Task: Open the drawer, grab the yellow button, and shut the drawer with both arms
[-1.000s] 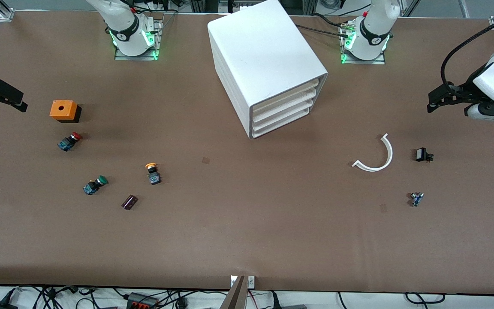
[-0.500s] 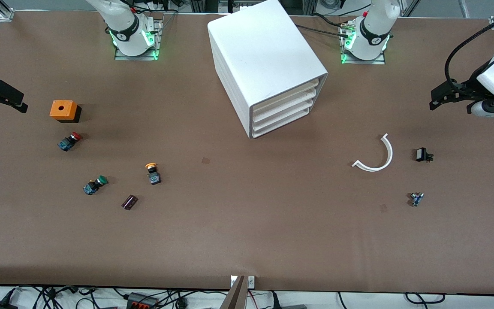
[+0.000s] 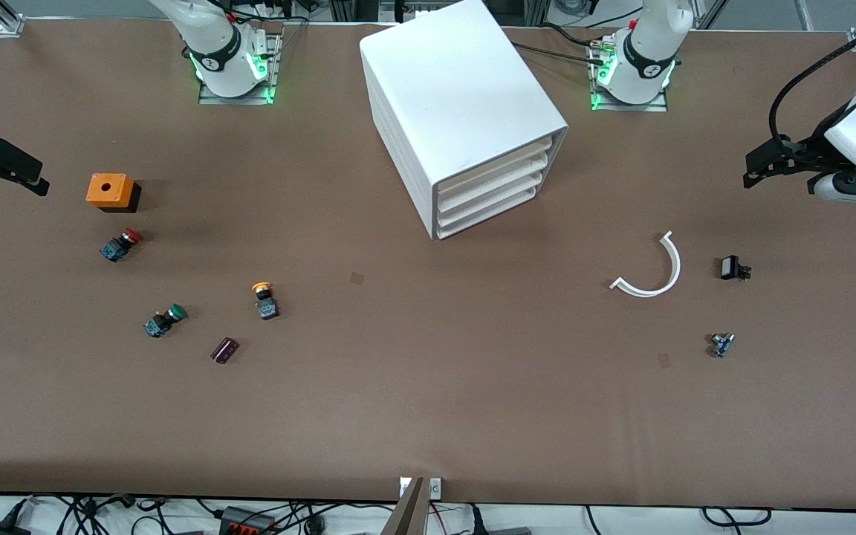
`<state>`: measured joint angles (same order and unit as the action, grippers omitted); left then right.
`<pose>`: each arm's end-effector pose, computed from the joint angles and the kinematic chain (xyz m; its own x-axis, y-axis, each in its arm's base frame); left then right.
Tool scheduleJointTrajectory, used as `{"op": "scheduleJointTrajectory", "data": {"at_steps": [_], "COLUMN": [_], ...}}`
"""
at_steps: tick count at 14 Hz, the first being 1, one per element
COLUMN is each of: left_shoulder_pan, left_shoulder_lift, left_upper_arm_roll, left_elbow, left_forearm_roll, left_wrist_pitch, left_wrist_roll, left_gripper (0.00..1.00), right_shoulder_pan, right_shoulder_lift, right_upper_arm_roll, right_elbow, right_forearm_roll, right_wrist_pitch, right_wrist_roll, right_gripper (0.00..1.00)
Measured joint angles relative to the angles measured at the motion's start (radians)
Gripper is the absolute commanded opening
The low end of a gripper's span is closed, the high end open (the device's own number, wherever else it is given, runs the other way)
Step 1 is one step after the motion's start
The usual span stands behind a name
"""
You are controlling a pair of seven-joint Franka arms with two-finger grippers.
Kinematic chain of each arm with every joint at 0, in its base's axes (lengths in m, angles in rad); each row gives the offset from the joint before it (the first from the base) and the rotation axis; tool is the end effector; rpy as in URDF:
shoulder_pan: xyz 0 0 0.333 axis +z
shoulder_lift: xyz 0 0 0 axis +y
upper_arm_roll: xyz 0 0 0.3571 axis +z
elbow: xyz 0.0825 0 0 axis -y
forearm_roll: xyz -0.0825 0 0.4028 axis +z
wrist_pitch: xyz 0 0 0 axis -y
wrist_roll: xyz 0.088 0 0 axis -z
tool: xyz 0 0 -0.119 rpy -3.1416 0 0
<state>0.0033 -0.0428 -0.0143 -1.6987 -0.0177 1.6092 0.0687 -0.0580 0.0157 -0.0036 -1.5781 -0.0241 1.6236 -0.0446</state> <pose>0.5578 -0.0083 0.6183 0.9958 -0.0789 -0.0454 -0.0780 -0.9967 0.0202 0.5829 -0.0387 0.6457 0.9995 -0.0157 0.0287 -0.0164 -0.9995 0.0255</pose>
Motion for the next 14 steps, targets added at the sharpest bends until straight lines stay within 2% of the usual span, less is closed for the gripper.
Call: {"op": "scheduleJointTrajectory", "data": {"at_steps": [14], "left_shoulder_pan": [0.0], "left_shoulder_lift": [0.0], "left_upper_arm_roll": [-0.001], "left_elbow": [0.0], "left_forearm_roll": [0.0], "left_wrist_pitch": [-0.011], "left_wrist_roll": [0.0], "left_gripper": [1.0], "right_shoulder_pan": [0.0], "right_shoulder_lift": [-0.017], "right_upper_arm_roll": [0.003], "right_elbow": [-0.061], "right_forearm_roll": [0.0], "right_wrist_pitch": [0.008], "right_wrist_roll": [0.0], "right_gripper": [1.0]}}
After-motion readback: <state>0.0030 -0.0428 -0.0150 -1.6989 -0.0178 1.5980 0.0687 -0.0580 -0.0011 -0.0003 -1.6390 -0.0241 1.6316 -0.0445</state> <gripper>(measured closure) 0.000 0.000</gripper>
